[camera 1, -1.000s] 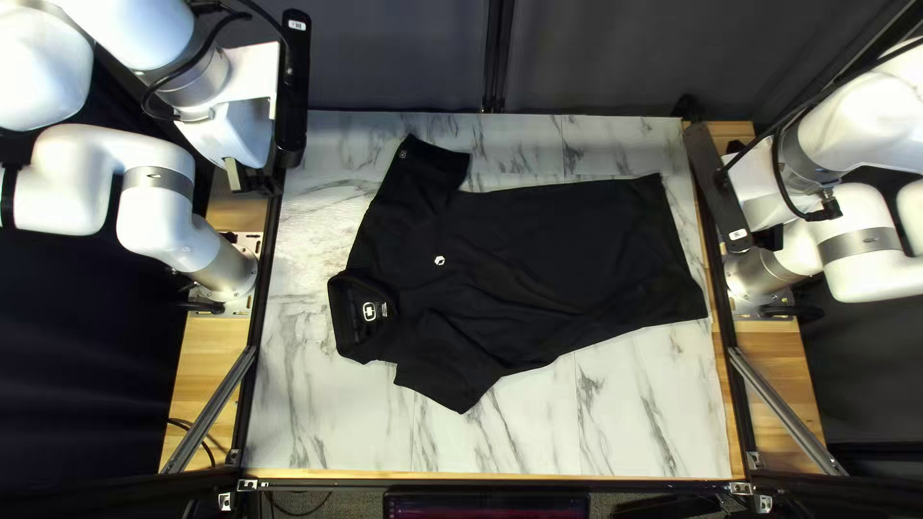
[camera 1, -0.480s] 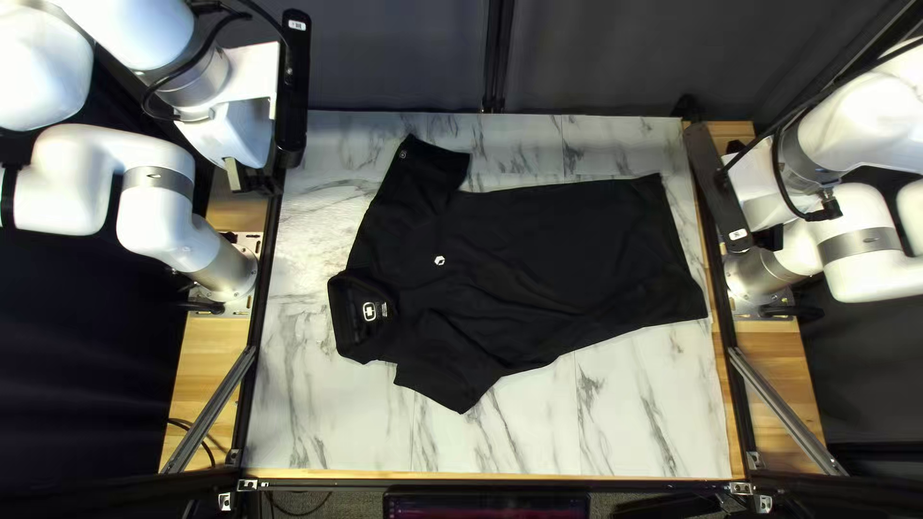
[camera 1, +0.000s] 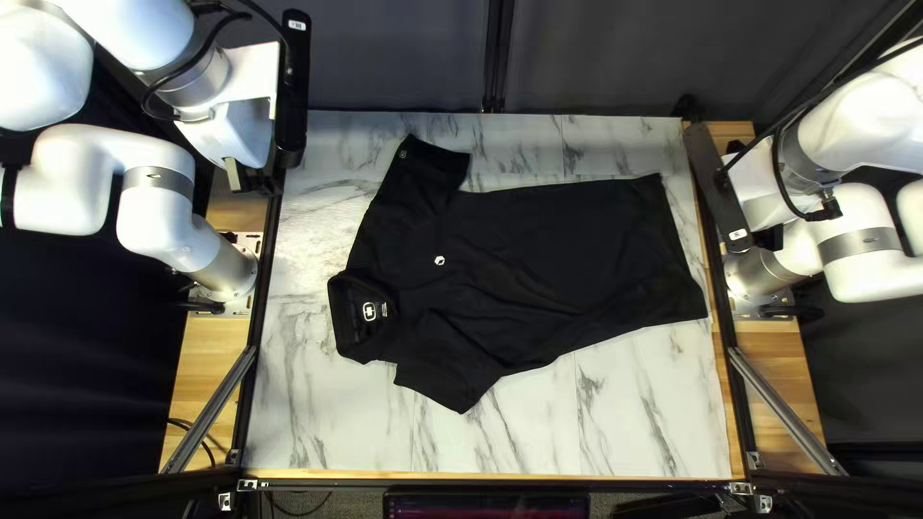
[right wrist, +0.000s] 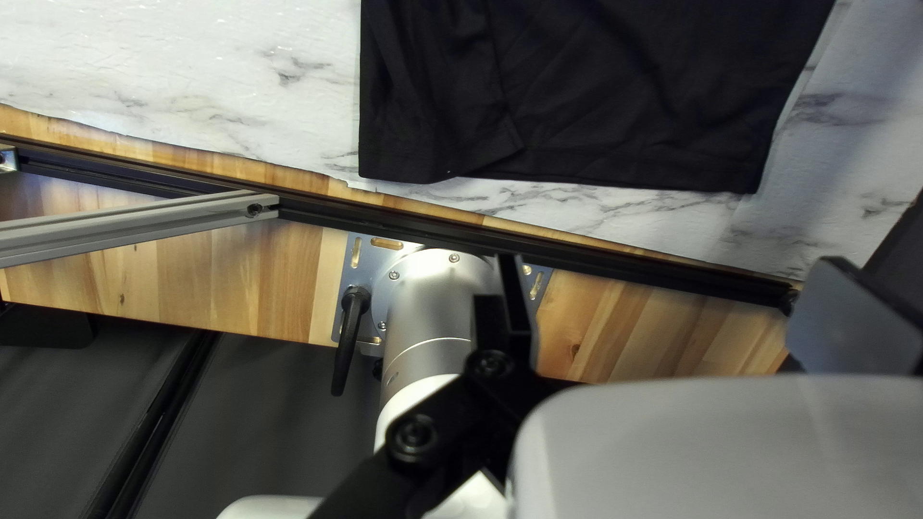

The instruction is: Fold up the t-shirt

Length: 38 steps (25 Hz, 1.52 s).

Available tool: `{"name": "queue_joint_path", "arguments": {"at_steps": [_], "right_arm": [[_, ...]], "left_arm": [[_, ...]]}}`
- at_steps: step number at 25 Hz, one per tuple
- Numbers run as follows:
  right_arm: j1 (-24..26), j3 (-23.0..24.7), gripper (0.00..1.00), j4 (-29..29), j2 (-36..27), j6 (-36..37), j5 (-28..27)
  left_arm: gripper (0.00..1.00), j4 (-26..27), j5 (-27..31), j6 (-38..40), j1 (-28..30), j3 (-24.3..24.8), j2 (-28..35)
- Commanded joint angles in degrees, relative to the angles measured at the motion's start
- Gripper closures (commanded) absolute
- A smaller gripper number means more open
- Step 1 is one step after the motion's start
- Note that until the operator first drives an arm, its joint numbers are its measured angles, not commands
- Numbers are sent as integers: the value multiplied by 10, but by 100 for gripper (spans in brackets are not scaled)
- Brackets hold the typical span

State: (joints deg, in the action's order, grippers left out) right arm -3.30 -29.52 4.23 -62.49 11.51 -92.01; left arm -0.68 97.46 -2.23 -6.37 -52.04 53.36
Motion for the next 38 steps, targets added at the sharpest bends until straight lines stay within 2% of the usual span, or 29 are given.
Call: {"name": "queue_joint_path", "arguments": {"at_steps": [1, 26, 30, 34, 38], "right_arm": [[0, 0, 0, 0, 0, 0, 0], [0, 0, 0, 0, 0, 0, 0], [0, 0, 0, 0, 0, 0, 0], [0, 0, 0, 0, 0, 0, 0], [0, 0, 0, 0, 0, 0, 0]], "left_arm": [[0, 0, 0, 0, 0, 0, 0], [0, 0, 0, 0, 0, 0, 0], [0, 1, -96, 47, 56, 34, -64], [0, -18, -238, 134, 143, 81, -148], [0, -44, -326, 206, 203, 71, -253]]}}
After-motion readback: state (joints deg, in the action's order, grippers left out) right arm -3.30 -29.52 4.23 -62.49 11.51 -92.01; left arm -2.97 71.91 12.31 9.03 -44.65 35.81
